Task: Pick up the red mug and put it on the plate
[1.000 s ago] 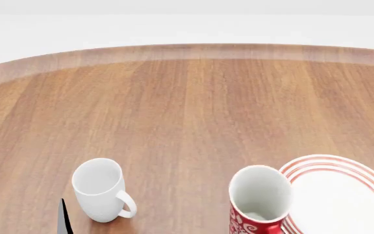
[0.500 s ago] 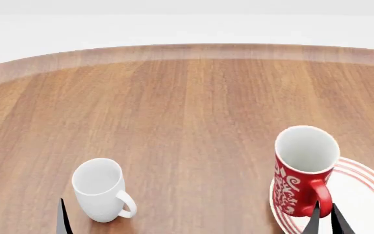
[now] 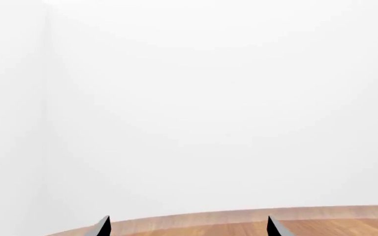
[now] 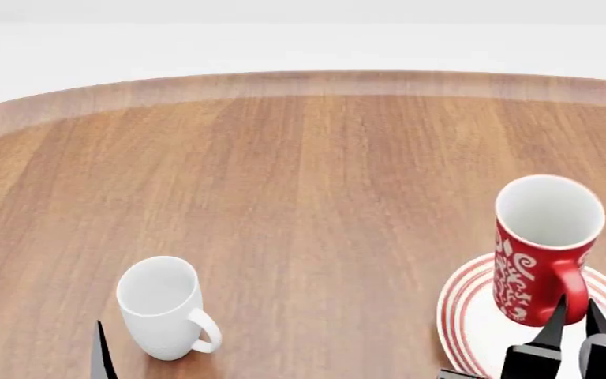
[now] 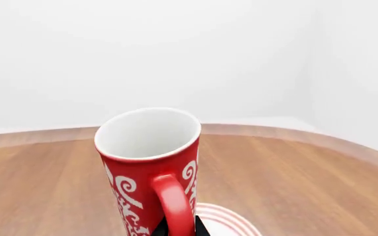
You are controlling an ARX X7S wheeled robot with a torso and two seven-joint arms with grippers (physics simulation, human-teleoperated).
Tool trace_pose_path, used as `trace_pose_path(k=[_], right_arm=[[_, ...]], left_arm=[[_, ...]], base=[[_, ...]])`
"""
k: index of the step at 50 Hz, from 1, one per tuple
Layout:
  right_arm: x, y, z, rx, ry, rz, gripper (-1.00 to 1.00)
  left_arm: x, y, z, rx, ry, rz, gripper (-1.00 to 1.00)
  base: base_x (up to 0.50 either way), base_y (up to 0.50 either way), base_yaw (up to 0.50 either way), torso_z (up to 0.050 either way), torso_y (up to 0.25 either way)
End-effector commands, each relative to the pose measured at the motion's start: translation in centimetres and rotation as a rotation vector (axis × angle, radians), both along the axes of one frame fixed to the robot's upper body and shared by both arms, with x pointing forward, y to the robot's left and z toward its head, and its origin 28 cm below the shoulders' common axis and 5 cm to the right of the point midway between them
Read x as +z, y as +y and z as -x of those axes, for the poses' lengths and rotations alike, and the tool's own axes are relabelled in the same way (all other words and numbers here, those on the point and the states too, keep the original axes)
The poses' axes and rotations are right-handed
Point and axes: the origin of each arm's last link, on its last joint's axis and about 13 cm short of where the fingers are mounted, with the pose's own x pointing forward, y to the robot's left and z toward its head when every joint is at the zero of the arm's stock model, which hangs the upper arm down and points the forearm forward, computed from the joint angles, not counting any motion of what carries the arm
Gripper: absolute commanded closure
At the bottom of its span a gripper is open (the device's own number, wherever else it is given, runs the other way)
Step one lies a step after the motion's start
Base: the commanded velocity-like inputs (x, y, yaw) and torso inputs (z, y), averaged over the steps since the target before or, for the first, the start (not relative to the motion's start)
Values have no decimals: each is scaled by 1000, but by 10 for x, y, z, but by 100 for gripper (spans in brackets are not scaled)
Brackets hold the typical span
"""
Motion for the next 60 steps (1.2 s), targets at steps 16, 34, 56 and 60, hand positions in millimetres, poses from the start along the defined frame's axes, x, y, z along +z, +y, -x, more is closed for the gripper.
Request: trace_pose_path(k=[16,34,56,60], right_arm=[[15,-34,-25,10,-52,218,100],[56,-75,-53,81,-77,130,100],[81,-109,-89,204,-32,204,100],[81,-112,-95,224,-20,208,100]], left_arm=[[0,0,0,-6,-2,-4,-100],[0,0,0,-5,-12,-6,-100],[0,0,0,2,-16,-9,-100],[0,0,0,2,-15,-7,-100]], base=[[0,0,0,0,0],[0,0,0,0,1],[0,0,0,0,0],[0,0,0,0,0]])
